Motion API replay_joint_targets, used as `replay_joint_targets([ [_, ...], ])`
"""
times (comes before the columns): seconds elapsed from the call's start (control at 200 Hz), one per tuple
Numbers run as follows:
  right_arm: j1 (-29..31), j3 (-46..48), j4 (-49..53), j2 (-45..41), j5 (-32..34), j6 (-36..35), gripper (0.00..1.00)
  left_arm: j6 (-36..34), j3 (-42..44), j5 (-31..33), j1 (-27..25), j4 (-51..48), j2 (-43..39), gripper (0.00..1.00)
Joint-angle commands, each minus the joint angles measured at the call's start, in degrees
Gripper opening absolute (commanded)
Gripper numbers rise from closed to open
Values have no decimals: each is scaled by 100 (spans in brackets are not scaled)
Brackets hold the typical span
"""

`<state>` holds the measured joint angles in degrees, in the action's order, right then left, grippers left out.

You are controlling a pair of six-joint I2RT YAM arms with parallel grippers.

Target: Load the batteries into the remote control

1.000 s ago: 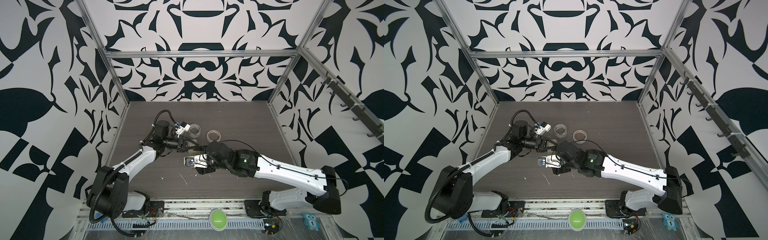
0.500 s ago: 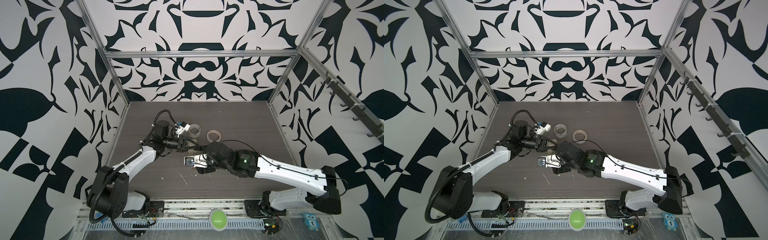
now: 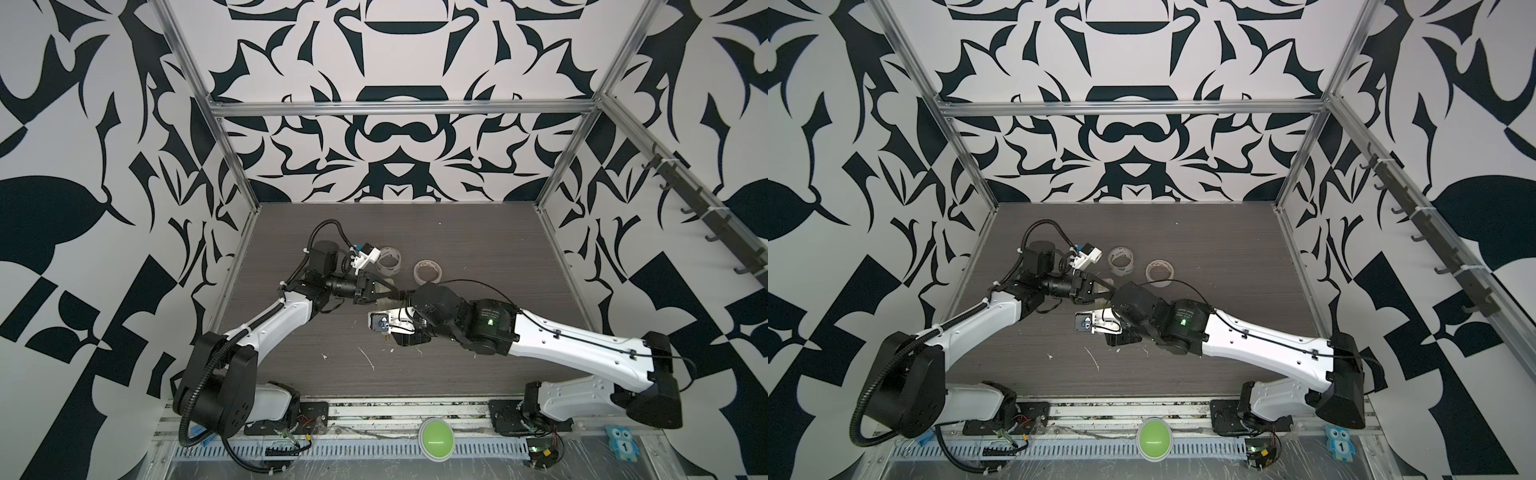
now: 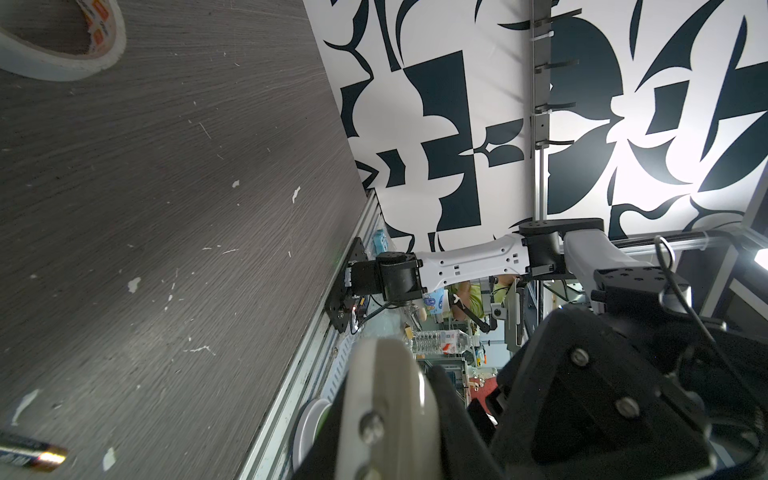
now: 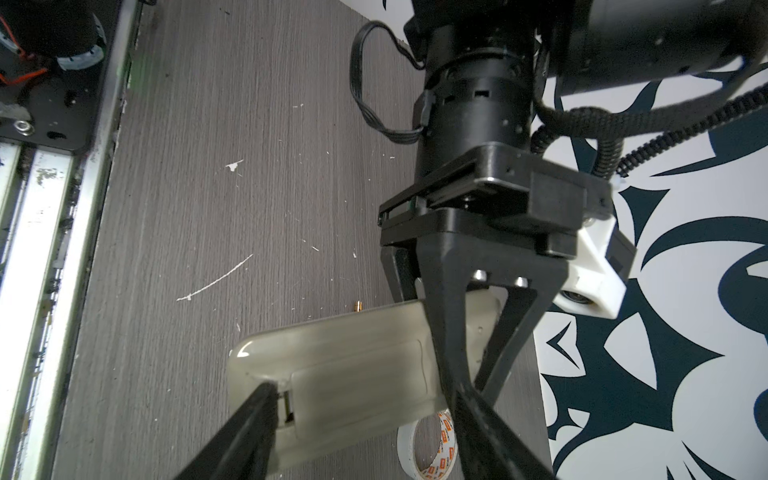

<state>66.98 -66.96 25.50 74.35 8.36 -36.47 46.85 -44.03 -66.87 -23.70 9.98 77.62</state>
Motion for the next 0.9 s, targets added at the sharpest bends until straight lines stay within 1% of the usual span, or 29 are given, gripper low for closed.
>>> replay_joint_targets([
  [0.0,-28,-82,-88,45,148,-38,70,-19,-150,-151,-16,-31,-116,0],
  [0.17,-21,-72,-103,110,218,-98,70,-18,-144,-151,-20,-31,-130,0],
  [0.19,-19,-72,-84,119,449,-122,70,-18,-142,-151,-14,-31,-131,0],
  [0.265,-13,-72,-128,170,607,-176,70,-18,-147,-151,-18,-29,-131,0],
  [0.495,23,99,-713,-1,884,-304,70,-1,-150,-151,-29,-31,-107,0],
  [0.6,56,256,-969,-134,926,-404,70,0,-153,-153,-28,-31,-69,0],
  [0.895,114,310,-1098,-151,994,-501,69,8,-150,-160,-28,-24,-71,0],
])
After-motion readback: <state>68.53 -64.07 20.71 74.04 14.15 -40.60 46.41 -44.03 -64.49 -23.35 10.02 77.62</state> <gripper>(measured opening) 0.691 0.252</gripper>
